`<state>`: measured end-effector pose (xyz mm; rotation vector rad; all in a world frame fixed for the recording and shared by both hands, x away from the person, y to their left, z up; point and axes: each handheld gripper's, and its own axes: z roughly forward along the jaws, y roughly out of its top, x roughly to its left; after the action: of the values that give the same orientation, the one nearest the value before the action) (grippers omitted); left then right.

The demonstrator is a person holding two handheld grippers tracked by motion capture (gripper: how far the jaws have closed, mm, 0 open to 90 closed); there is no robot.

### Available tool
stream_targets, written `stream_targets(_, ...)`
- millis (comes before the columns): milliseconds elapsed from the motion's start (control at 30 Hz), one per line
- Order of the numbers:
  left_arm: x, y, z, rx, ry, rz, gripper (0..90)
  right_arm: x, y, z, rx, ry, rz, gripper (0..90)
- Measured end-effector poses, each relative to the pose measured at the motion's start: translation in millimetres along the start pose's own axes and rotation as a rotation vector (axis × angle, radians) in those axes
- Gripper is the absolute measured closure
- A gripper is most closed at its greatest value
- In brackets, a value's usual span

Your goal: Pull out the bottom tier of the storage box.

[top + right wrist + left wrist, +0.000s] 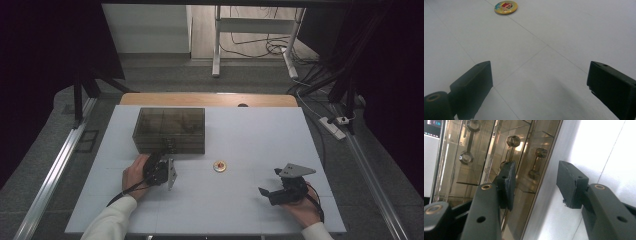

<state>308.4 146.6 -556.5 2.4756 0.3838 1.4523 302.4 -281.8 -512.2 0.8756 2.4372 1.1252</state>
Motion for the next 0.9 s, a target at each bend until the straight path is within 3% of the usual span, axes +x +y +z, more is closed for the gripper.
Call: stream_targets(900,-3.0,-1.2,6.7,0.023,0.005,0.019,54.9,-0.1,0.0,-0.5,-0.001,-0.002,0.001,6.5)
